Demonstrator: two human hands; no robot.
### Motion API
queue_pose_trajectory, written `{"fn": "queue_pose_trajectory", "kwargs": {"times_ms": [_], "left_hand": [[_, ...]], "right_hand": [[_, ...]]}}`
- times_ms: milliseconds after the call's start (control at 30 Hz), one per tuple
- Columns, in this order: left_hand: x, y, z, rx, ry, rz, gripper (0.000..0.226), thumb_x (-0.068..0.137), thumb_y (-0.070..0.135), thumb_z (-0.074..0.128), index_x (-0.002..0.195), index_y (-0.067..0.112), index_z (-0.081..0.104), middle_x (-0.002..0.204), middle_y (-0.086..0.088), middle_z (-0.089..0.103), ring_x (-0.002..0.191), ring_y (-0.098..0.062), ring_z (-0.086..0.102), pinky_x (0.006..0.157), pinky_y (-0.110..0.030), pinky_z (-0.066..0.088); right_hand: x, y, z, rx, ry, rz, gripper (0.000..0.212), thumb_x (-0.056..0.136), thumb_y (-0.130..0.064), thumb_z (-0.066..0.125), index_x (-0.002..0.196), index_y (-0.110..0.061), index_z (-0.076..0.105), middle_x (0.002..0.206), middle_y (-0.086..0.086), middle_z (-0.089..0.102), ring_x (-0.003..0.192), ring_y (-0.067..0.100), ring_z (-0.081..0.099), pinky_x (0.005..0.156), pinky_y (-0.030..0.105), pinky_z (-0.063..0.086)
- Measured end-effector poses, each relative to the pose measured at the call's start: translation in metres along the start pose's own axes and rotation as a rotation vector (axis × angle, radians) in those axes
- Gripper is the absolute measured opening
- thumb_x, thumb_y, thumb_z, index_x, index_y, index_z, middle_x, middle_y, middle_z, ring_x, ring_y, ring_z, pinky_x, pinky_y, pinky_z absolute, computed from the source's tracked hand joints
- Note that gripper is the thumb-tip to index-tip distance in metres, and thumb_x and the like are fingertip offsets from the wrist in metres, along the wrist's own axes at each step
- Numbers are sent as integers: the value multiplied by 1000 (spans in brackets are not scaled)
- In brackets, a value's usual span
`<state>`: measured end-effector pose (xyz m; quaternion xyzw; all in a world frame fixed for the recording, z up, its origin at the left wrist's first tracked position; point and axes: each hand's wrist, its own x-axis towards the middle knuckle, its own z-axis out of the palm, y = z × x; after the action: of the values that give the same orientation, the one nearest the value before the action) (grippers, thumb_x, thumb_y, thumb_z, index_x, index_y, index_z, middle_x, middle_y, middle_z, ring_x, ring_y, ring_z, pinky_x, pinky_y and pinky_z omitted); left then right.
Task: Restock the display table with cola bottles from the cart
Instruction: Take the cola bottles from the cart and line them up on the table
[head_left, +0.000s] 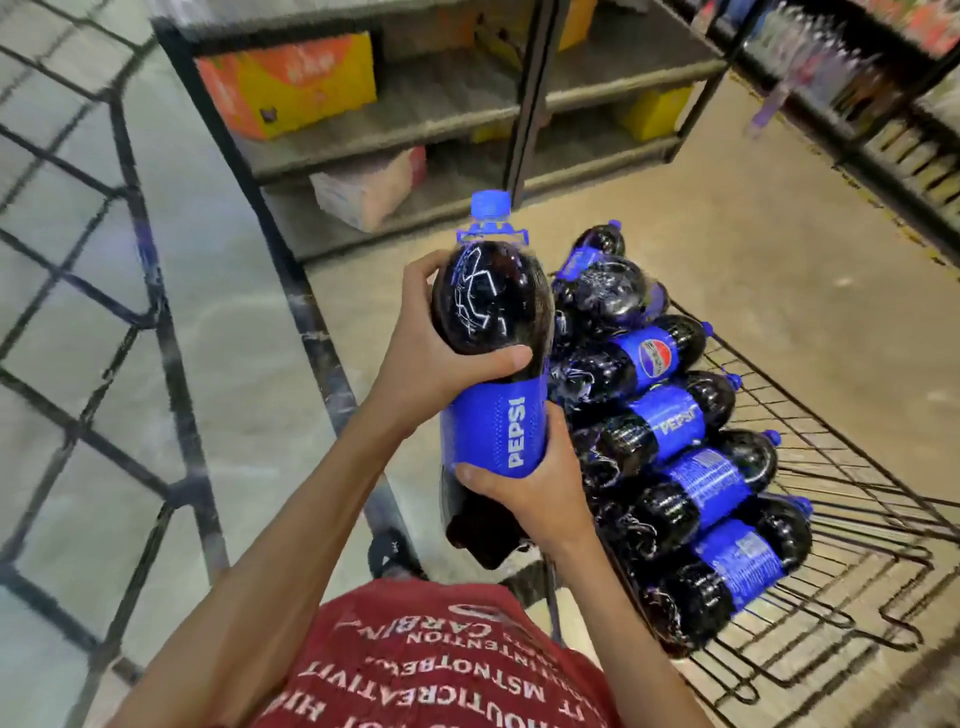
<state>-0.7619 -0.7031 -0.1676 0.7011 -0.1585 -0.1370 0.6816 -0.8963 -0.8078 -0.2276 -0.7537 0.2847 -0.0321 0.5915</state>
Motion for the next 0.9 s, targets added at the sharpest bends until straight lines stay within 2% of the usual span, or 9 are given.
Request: {"fn": "queue_pose_trajectory", "kwargs": {"times_ms": [67,133,200,300,367,567,700,900], "left_hand": [[5,0,-35,7,53,3,101,51,20,93,135,14,37,122,14,57,107,8,62,90,-11,47],[11,0,-68,13,107,4,98,49,31,91,131,20,38,122,16,57,108,8,62,90,-12,47],[16,0,-100,13,162,-2,96,49,36,89,129,22,38,123,16,58,110,5,62,91,-15,48],[24,-1,-144,19,226,-1,100,50,37,90,133,20,38,129,10,56,115,-2,61,96,-23,50],[30,0,-170,25,262,8,100,50,37,90,133,21,37,131,8,55,116,-1,61,94,-20,50],[52,2,-229,29,383,16,100,51,35,91,133,18,37,135,-2,55,118,-6,61,92,-18,50],[73,2,-257,30,432,0,96,55,19,92,134,18,37,131,3,56,110,2,63,86,-14,50],[125,0,-294,38,474,-15,96,56,17,90,136,17,37,130,3,56,107,4,64,84,-13,51]], "right_hand": [[10,-14,30,-6,-47,-27,88,41,-53,94,117,-40,51,108,-17,68,96,9,69,84,47,58],[20,-28,58,-5,-89,-45,88,41,-51,93,118,-36,52,107,-19,68,95,5,68,84,43,59],[31,-42,85,-8,-138,-54,91,42,-51,93,121,-34,52,109,-15,69,96,7,69,84,45,59],[45,-60,124,-36,-214,-77,93,41,-54,91,123,-36,50,109,-20,67,97,3,68,85,43,59],[55,-72,146,-53,-257,-93,91,43,-54,91,123,-38,50,108,-22,67,97,3,68,85,44,59],[87,-104,198,-75,-347,-148,89,45,-54,91,123,-37,53,111,-16,70,98,7,70,85,44,60],[115,-119,225,-94,-389,-170,86,45,-54,92,120,-39,54,112,-16,70,99,9,69,85,46,60],[172,-142,262,-120,-432,-195,87,45,-55,92,121,-40,52,115,-14,69,102,12,69,85,47,59]]}}
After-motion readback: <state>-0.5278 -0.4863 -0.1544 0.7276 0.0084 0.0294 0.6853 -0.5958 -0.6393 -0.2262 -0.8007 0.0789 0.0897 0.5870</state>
